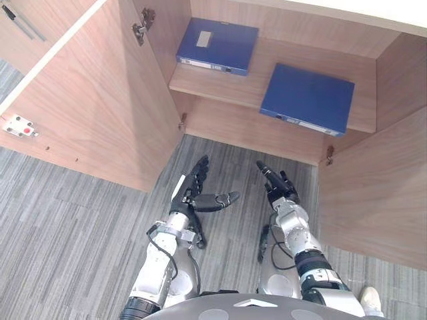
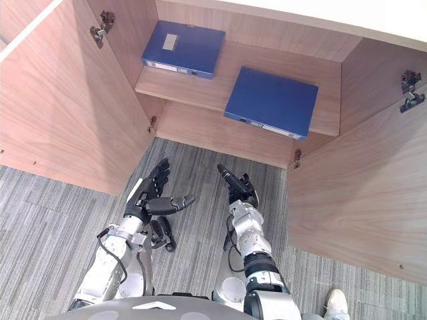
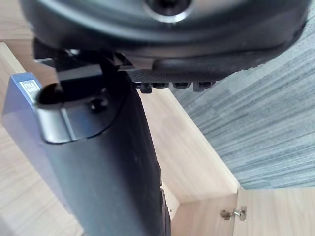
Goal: Walk over to the cabinet, pick up the folder, carry it to the office cabinet, place the folder inside the office cabinet, then close the office cabinet door
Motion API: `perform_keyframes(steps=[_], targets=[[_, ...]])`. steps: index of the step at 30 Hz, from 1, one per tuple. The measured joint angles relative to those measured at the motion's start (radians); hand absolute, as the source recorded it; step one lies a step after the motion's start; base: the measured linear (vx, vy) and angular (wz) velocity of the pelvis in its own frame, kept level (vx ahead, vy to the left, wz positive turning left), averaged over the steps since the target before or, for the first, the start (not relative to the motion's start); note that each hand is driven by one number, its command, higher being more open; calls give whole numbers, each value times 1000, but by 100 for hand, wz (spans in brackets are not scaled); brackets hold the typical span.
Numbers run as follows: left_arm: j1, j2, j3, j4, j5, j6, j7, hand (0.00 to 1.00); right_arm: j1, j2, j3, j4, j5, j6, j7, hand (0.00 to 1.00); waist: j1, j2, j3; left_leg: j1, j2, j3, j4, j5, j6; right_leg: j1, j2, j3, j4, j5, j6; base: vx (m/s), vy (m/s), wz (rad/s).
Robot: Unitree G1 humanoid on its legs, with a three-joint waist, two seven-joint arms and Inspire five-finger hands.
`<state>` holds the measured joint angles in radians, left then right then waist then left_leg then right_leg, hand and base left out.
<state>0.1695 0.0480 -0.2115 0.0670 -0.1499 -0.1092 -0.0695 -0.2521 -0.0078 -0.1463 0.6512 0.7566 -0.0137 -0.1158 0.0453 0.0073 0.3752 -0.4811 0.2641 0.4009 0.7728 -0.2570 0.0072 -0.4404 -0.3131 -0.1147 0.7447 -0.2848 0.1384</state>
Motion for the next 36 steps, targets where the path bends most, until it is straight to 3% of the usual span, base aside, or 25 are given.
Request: perform_keyframes(steps=[2, 3, 29, 36], targets=[[5, -9, 11, 0, 0, 0, 0, 100, -2, -2, 0, -1, 0, 0, 0, 100, 1, 0, 0, -2, 2, -4, 16, -8, 3, 2, -2, 1, 11, -7, 1, 7, 5, 2], [9, -11, 14, 0, -1, 0, 0, 100, -2, -2, 0, -10, 0, 0, -1, 0, 0, 0, 0, -3, 2, -4, 23, -13, 5, 2, -4, 1, 14, -9, 2, 0, 0, 0], [59, 3, -25, 49, -15, 2, -4, 100, -40, -38, -35, -78, 2, -15, -24, 0, 5, 1, -1, -74, -13, -18, 138, -59, 7, -70, -54, 25, 143, -56, 21, -3, 5, 2], [67, 3, -35, 49, -15, 2, -4, 100, -43, -57, -39, -85, 3, -20, -33, 0, 10, 18, -10, -99, -16, -24, 147, -61, 6, -84, -59, 22, 148, -55, 22, -23, 29, 4]])
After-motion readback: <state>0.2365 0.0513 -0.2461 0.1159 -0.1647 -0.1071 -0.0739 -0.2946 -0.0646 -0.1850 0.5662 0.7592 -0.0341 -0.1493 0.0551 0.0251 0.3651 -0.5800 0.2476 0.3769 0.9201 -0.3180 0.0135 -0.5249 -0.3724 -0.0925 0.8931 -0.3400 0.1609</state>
